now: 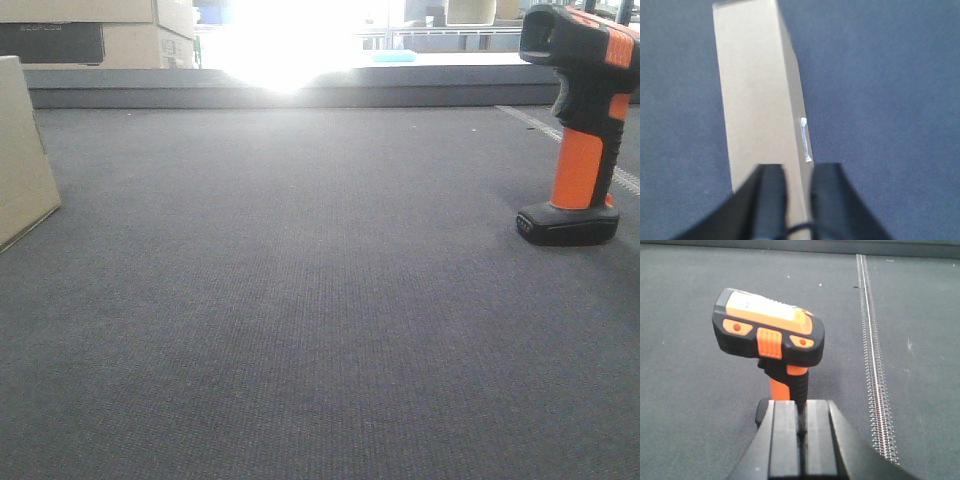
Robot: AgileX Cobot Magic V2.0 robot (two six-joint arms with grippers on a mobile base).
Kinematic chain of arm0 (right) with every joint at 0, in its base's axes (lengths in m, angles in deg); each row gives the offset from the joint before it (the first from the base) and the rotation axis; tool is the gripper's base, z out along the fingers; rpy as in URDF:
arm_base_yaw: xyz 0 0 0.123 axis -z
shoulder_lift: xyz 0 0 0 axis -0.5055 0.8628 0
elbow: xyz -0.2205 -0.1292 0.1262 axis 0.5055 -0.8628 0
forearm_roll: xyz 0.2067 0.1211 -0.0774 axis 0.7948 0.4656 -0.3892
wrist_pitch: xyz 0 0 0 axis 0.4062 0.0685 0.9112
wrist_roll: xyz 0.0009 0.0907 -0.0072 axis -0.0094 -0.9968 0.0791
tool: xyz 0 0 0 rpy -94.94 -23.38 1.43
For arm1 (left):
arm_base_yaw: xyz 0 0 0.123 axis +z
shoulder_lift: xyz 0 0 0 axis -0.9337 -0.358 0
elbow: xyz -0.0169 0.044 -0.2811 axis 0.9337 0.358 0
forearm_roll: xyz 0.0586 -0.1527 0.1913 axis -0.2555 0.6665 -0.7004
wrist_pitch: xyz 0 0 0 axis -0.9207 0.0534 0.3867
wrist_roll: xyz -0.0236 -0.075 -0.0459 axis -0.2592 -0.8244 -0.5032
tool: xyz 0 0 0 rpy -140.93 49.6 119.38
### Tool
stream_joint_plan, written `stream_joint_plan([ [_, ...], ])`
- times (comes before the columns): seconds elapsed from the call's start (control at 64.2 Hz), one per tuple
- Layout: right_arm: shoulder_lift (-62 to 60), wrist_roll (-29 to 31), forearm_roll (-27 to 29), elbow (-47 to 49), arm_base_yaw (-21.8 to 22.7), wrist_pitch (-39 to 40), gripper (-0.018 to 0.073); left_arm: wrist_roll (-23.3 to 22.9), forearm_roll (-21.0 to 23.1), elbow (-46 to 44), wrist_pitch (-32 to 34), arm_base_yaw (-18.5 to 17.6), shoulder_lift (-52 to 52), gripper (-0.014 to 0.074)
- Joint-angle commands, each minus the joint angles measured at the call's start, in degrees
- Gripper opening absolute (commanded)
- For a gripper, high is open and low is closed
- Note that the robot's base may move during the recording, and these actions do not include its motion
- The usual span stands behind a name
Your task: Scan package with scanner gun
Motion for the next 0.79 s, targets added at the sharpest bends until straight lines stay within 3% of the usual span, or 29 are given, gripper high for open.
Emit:
stream_joint_plan([
  [0.0,-0.8,-0.4,-0.6,-0.8,0.4,0.3,-0.0154,-0.3,0.7,4.2,3.8,-0.4,5.3,-0.0057],
  [0.062,-1.6,-0.9,-0.6,-1.7,0.4,0.3,-0.0154,-0.3,0.7,8.2,7.2,-0.4,8.9,-0.0111],
  [0.514,-18.3,-0.9,-0.6,-10.1,0.4,0.4,-0.0154,-0.3,0.9,43.6,40.2,-0.4,39.0,-0.0111],
  [0.655,-25.5,-0.9,-0.6,-10.7,0.4,-1.2,-0.0154,-0.3,1.7,51.7,47.2,-0.4,47.4,-0.0111],
  [0.779,-30.6,-0.9,-0.6,-10.7,0.4,-1.6,-0.0154,-0.3,3.6,56.3,49.6,-0.4,54.1,-0.0111],
])
